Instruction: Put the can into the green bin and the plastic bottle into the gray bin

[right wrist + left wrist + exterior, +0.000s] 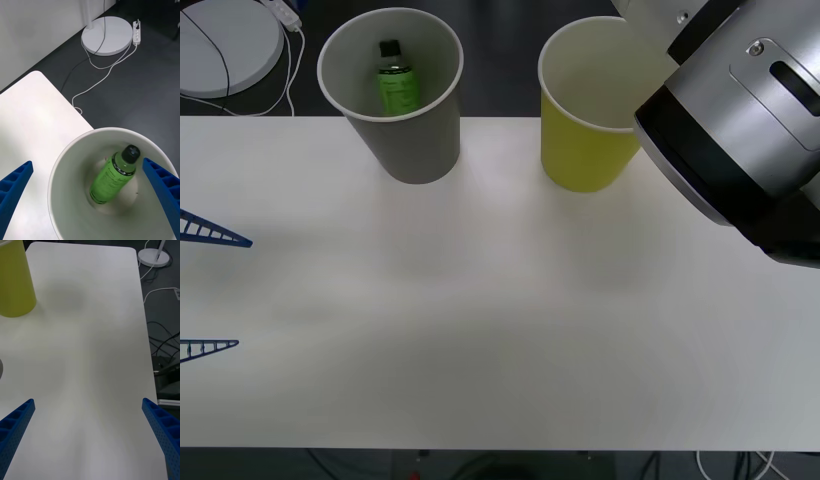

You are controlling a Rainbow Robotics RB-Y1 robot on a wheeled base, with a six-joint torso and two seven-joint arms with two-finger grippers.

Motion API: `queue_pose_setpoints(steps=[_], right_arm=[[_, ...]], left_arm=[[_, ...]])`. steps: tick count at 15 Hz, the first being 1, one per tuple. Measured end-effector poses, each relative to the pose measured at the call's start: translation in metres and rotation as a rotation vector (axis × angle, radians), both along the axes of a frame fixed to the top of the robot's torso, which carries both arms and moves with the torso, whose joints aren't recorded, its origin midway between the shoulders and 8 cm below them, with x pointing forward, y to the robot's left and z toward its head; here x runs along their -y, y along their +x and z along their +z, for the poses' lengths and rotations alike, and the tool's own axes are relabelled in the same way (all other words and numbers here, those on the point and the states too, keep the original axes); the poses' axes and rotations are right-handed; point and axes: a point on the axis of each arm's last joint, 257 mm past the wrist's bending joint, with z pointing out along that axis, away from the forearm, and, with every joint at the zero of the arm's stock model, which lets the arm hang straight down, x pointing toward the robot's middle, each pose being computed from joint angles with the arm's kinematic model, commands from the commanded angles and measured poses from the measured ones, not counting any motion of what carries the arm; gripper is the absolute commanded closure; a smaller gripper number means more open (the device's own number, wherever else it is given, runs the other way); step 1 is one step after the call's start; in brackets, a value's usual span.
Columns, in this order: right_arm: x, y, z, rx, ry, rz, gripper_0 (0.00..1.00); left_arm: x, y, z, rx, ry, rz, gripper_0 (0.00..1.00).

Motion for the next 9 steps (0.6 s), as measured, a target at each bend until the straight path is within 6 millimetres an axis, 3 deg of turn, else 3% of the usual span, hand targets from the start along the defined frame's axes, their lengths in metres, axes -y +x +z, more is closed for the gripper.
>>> queue_pose_setpoints(steps=[9], right_arm=[[0.030,-0.014,-0.006,0.018,0.000,0.096,0.00]], left_arm=[[0.000,0.000,0.000,0.000,0.000,0.000,0.00]])
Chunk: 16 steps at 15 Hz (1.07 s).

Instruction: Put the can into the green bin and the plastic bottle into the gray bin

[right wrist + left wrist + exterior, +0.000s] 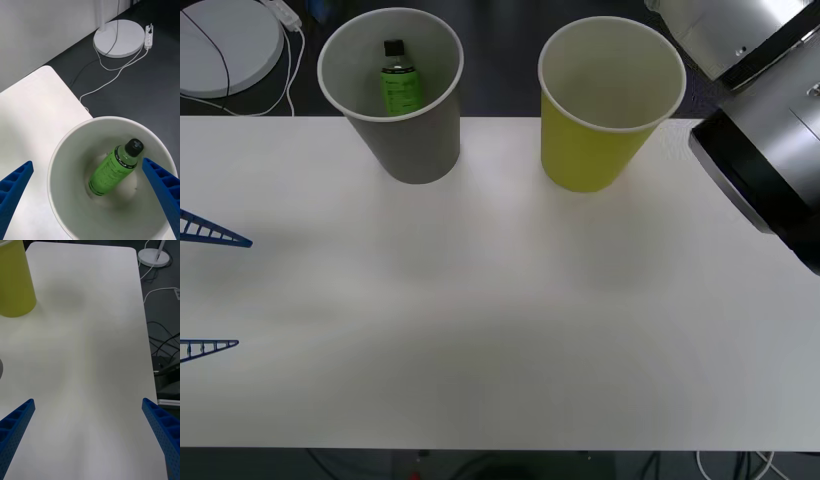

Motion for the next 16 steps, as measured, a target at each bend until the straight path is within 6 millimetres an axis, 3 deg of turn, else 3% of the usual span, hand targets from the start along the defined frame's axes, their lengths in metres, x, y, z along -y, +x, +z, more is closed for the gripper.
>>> queue_pose_setpoints(steps=[8,16], right_arm=[[0.043,-0.037,-0.006,0.037,0.027,0.112,0.00],[0.112,-0.075,-0.038,0.144,0.010,0.212,0.00]], left_arm=[[0.000,0.000,0.000,0.000,0.000,0.000,0.00],[0.000,0.000,0.000,0.000,0.000,0.000,0.00]])
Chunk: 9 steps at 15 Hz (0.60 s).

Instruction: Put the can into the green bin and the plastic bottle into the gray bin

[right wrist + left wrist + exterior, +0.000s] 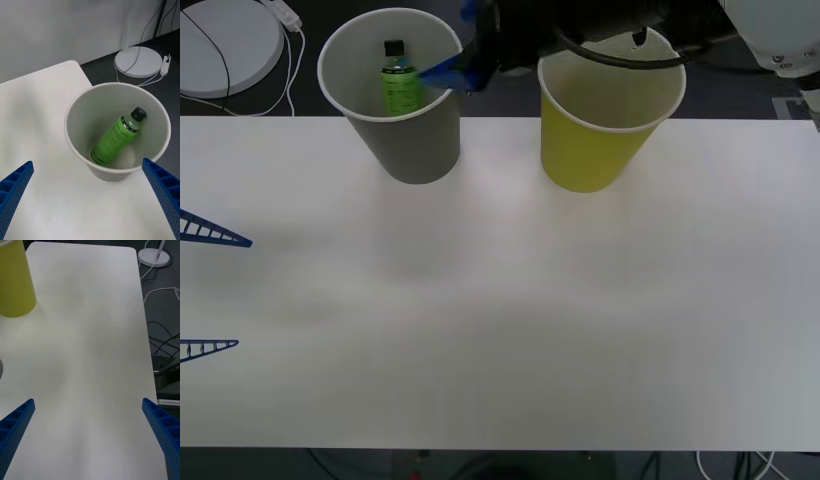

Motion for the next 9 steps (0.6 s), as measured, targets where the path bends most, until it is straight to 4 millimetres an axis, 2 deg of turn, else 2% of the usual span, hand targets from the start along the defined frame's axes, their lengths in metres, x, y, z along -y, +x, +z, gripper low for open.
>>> queue_pose_setpoints(steps=[9], right_arm=[[0.074,-0.063,-0.050,0.031,-0.037,0.061,0.00]], left_arm=[[0.000,0.000,0.000,0.000,0.000,0.000,0.00]])
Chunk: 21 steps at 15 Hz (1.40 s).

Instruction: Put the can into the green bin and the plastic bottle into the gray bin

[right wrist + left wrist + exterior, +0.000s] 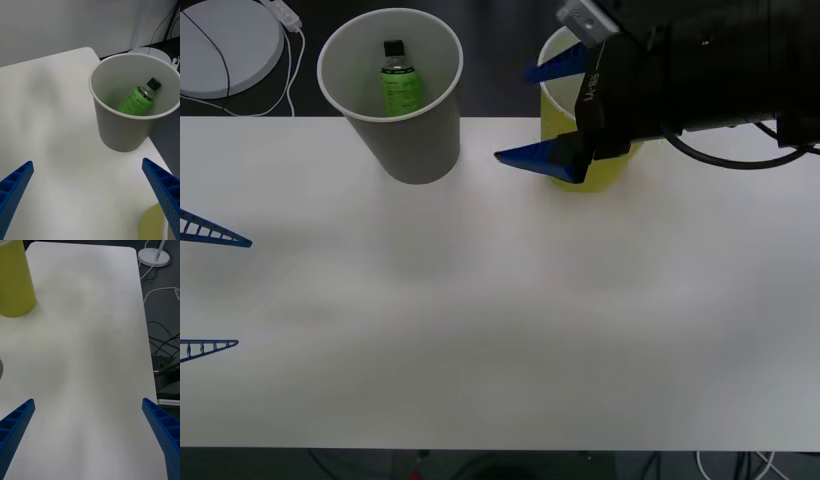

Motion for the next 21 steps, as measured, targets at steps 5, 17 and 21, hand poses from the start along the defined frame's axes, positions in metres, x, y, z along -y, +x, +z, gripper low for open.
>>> queue_pose_setpoints(steps=[5,17,21], right_arm=[[0.038,-0.026,-0.027,0.042,-0.079,0.026,0.00],[0.127,-0.092,-0.092,0.063,-0.207,0.169,0.00],[0.135,-0.117,-0.105,0.013,-0.180,0.201,0.00]], left_arm=[[0.000,0.000,0.000,0.000,0.000,0.000,0.00],[0.000,0.000,0.000,0.000,0.000,0.000,0.00],[0.000,0.000,0.000,0.000,0.000,0.000,0.00]])
